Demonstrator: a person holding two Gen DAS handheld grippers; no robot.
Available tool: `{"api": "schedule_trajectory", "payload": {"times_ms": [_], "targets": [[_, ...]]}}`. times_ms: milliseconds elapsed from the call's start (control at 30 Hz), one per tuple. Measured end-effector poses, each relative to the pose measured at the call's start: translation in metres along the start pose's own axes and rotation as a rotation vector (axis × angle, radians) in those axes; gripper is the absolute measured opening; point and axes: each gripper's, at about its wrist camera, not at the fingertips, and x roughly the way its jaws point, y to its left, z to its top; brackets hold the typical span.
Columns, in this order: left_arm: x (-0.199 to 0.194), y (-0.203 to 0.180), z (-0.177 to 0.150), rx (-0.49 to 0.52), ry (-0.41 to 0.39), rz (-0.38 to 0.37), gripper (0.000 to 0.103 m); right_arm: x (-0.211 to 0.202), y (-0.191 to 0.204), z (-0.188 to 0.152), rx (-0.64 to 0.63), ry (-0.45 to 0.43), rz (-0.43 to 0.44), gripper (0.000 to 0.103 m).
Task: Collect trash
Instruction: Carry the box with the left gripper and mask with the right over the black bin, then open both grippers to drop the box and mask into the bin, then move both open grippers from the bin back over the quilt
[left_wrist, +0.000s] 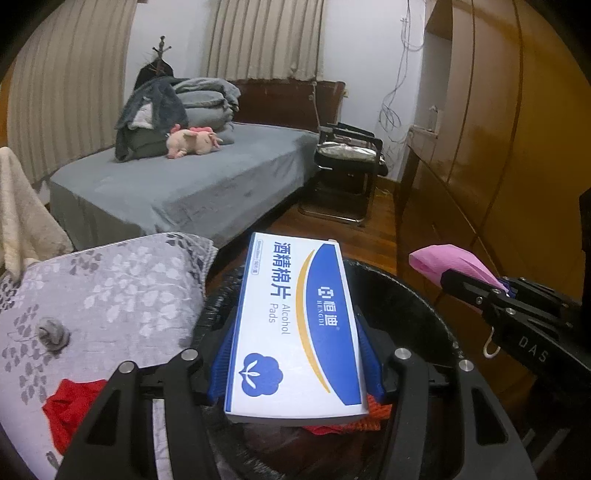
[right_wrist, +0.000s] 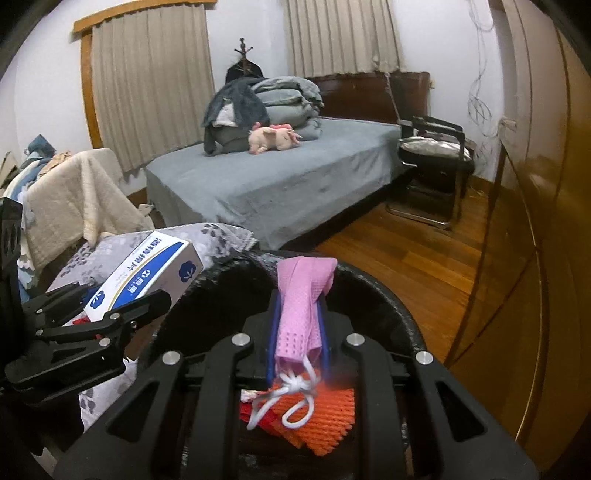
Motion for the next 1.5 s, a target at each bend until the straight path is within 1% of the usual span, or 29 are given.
{"api": "schedule_trajectory", "payload": {"times_ms": [200,367,567,633,667,733,800,833,967,1000,1133,1200,1367,1500], "targets": [[0.028,-0.006,-0.003,0.008,0.033,-0.026,0.057,0.017,-0.012,-0.009,0.012,0.034,-0.019,0.018],[0.049,-0.009,-0.008,0.030,0.053,-0.021,0.057,0.032,-0.017,-0.017,0.019,0.062,-0.032,0.018],[0.061,-0.011,-0.006,0.032,0.064,-0.033,0.057,0.042,-0.023,-0.023,0.018,0.081,-0.041,0.021],[0.064,-0.010,-0.005,0.032,0.073,-0.046,0.058,0.046,-0.026,-0.024,0.015,0.092,-0.048,0.032],[0.064,-0.010,-0.006,0.031,0.077,-0.052,0.060,0.047,-0.026,-0.024,0.015,0.095,-0.050,0.035],[0.063,-0.007,-0.005,0.029,0.076,-0.058,0.073,0.048,-0.027,-0.026,0.015,0.099,-0.054,0.048],[0.061,-0.004,-0.005,0.019,0.072,-0.059,0.075,0.048,-0.027,-0.026,0.014,0.100,-0.057,0.054],[0.060,-0.002,-0.004,0.014,0.073,-0.060,0.075,0.047,-0.027,-0.026,0.012,0.099,-0.060,0.061],[0.047,0.010,0.000,-0.013,0.054,-0.046,0.079,0.040,-0.023,-0.025,-0.002,0.074,-0.070,0.082],[0.043,0.013,0.001,-0.018,0.046,-0.040,0.082,0.035,-0.021,-0.023,-0.005,0.057,-0.073,0.090],[0.017,0.028,0.004,-0.031,0.003,0.001,0.090,0.020,-0.010,-0.014,-0.004,0.019,-0.048,0.093],[-0.001,0.038,0.004,-0.042,-0.022,0.025,0.093,0.013,-0.002,-0.010,-0.004,0.000,-0.030,0.094],[-0.035,0.061,0.000,-0.086,-0.053,0.076,0.096,-0.004,0.029,0.001,-0.028,-0.044,0.031,0.094],[-0.061,0.081,-0.004,-0.122,-0.079,0.119,0.096,-0.010,0.056,0.006,-0.056,-0.060,0.073,0.095]]}}
